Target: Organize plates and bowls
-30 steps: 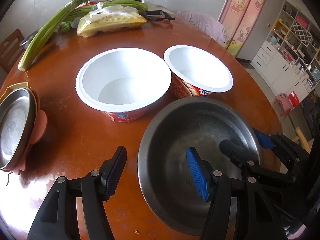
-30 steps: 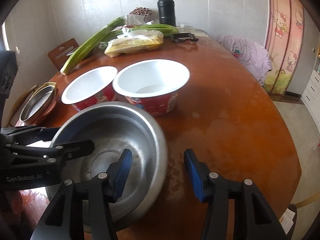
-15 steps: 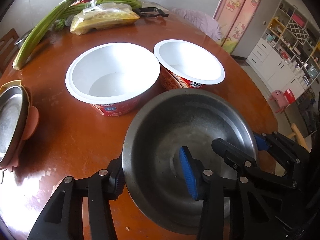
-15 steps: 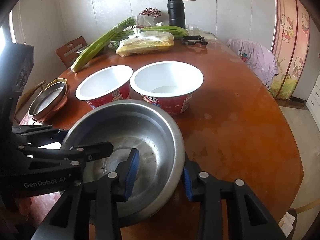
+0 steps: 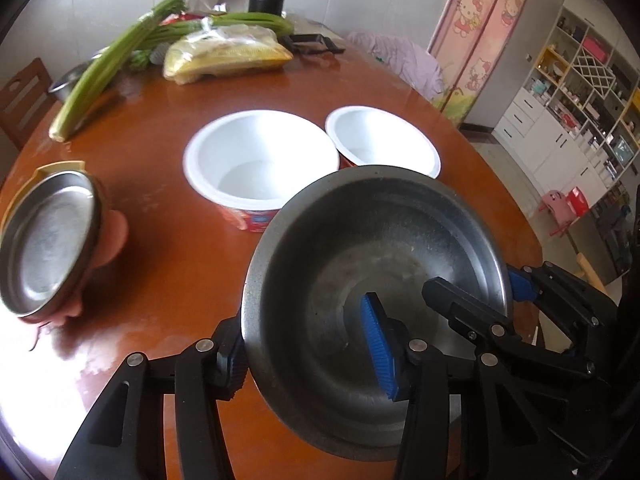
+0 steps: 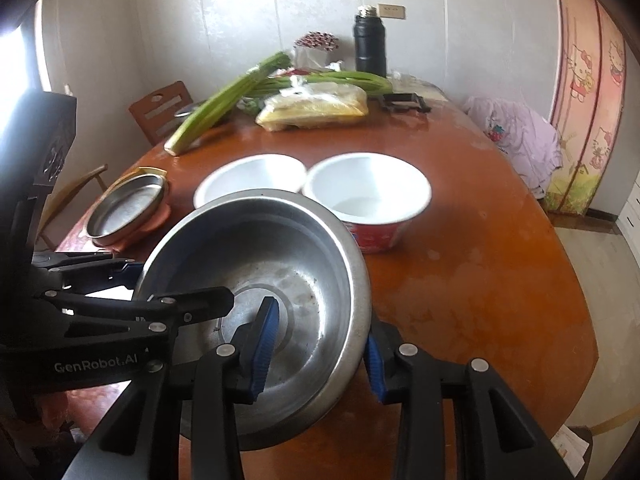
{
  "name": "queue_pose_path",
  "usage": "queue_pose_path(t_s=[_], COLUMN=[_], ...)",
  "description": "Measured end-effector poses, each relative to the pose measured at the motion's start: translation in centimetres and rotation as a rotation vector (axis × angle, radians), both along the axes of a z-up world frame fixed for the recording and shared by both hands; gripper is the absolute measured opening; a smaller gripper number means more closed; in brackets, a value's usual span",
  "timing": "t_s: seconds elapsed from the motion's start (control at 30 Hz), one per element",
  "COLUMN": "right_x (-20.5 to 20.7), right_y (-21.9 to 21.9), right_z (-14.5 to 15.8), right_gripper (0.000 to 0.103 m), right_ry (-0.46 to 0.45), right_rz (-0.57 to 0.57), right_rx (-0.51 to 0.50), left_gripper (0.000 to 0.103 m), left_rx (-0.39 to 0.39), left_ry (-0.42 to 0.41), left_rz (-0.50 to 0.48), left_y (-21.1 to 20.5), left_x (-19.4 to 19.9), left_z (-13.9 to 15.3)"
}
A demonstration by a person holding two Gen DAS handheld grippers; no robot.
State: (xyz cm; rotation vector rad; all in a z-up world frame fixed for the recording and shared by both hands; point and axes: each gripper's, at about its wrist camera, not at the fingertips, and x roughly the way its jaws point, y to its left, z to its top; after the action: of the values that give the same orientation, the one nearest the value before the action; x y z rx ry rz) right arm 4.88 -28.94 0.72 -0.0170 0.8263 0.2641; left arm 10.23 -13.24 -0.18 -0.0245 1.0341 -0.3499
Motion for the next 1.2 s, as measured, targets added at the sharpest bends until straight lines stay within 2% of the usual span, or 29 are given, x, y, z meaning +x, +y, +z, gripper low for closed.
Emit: queue_pose_path(t_s=[0.57, 1.2], right_x=[-1.0, -0.5], right_y=[5.2, 5.7], right_z=[-0.9, -2.0], right_gripper=[0.040, 0.040], right_ry=[0.053, 0.105], right_rz=[0.095, 0.092], right_rx=[0.012, 0.003], left_gripper=[0.052, 0.052], left_rx=[0.007, 0.027], left_ry=[-0.005, 0.024], left_rz=[0.094, 0.092], left_y=[5.3, 5.3], left_x=[-2.4, -1.7], left_z=[-0.8, -2.2])
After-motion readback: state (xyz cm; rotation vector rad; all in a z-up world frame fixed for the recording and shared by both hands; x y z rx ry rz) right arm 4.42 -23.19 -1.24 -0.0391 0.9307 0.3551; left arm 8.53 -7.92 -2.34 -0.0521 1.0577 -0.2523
